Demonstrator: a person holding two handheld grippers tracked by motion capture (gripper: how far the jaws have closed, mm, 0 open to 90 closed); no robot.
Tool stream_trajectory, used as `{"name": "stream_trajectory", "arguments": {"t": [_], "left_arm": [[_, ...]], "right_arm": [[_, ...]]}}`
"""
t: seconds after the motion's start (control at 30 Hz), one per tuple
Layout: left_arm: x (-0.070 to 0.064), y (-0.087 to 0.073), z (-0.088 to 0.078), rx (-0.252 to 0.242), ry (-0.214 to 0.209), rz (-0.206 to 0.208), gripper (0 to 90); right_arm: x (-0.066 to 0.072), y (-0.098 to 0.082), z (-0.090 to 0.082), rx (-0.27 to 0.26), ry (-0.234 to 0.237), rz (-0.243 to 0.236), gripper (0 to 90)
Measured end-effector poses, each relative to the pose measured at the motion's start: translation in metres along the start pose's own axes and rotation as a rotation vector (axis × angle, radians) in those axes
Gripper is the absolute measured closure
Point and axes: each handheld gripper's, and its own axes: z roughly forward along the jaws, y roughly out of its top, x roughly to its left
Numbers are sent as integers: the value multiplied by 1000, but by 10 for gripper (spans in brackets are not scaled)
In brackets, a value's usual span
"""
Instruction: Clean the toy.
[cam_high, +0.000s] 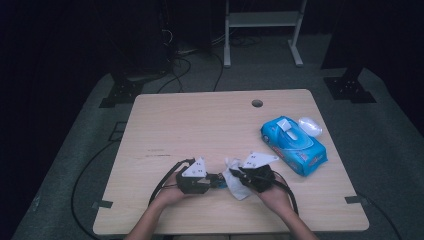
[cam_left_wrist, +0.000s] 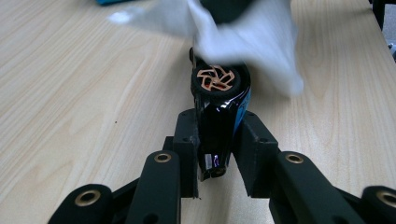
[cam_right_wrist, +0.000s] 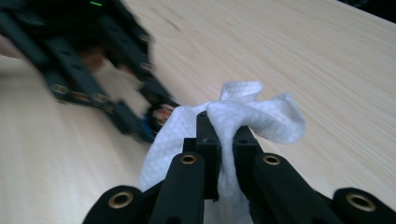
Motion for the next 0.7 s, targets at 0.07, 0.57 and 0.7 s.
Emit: {"name": "stream_trajectory", "arguments": {"t": [0.07,0.57,0.7], "left_arm": [[1,0,0,-2,-2,-4,705],[2,-1,0,-9,-2,-13,705],[0,-1,0,-6,2,-5,705]], "right_arm": [[-12,-6,-8,-4,-43,30,852],[-38,-16,-22,-15,-72,141,853],[-24,-9,-11,-15,-25,100,851]]}}
